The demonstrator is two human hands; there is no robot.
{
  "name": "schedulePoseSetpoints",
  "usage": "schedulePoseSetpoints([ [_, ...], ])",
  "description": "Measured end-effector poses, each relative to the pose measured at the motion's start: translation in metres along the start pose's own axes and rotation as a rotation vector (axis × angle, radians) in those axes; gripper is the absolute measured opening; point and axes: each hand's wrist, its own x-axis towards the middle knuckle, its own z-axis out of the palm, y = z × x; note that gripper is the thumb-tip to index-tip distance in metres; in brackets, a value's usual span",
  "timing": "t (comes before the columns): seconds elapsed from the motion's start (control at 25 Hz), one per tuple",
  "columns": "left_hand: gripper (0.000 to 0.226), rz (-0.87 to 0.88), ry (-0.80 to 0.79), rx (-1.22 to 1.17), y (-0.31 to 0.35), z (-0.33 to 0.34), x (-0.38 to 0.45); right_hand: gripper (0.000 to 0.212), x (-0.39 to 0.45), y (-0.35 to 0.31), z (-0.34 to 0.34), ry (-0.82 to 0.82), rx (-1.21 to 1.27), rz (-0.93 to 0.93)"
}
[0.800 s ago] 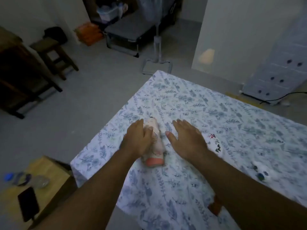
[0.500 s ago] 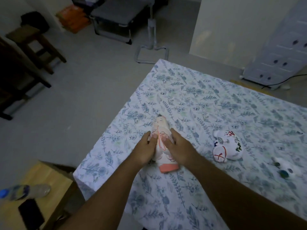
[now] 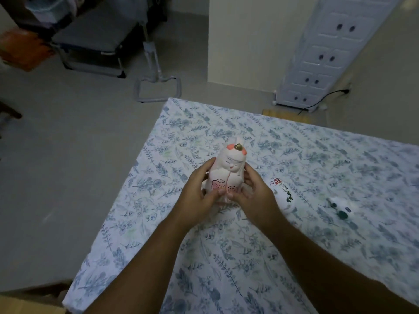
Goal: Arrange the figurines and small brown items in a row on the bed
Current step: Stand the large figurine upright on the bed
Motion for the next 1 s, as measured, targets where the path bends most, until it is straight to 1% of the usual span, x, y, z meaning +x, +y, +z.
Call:
schedulePoseSetpoints([
  [0.08, 0.061, 0.012, 0.000, 0.019, -0.012, 0.003, -0.003, 0.071, -0.005, 0.005, 0.002, 0.021, 0.003, -0.007],
  [0.32, 0.068, 0.007, 0.020, 0.082, -0.031, 0.008, -0.009, 0.075, -0.011, 0.022, 0.007, 0.030, 0.017, -0.021],
  [0.44, 0.070, 0.013, 0.024, 0.092, -0.033, 0.011, -0.010, 0.073, -0.010, 0.023, 0.006, 0.012, 0.026, -0.026],
  [0.64, 0.070, 0.045, 0.020, 0.029, -0.024, 0.016, -0.016, 0.075, -0.008, 0.029, 0.004, 0.002, 0.002, -0.050],
  [0.76, 0.074, 0.025, 0.012, 0.083, -0.023, 0.016, -0.016, 0.072, -0.010, 0.027, 0.002, -0.006, -0.041, -0.057],
  [0.84, 0.074, 0.017, 0.069, 0.208, -0.017, 0.019, -0.021, 0.067, -0.013, 0.020, -0.003, -0.034, -0.113, -0.094],
  [0.92, 0.070, 0.023, 0.203, 0.342, -0.006, 0.029, -0.035, 0.062, -0.020, 0.017, -0.014, -0.015, -0.310, -0.151],
  [1.0, 0.062, 0.043, 0.304, 0.421, 0.003, 0.047, -0.055, 0.064, -0.035, 0.020, -0.032, 0.053, -0.526, -0.158],
])
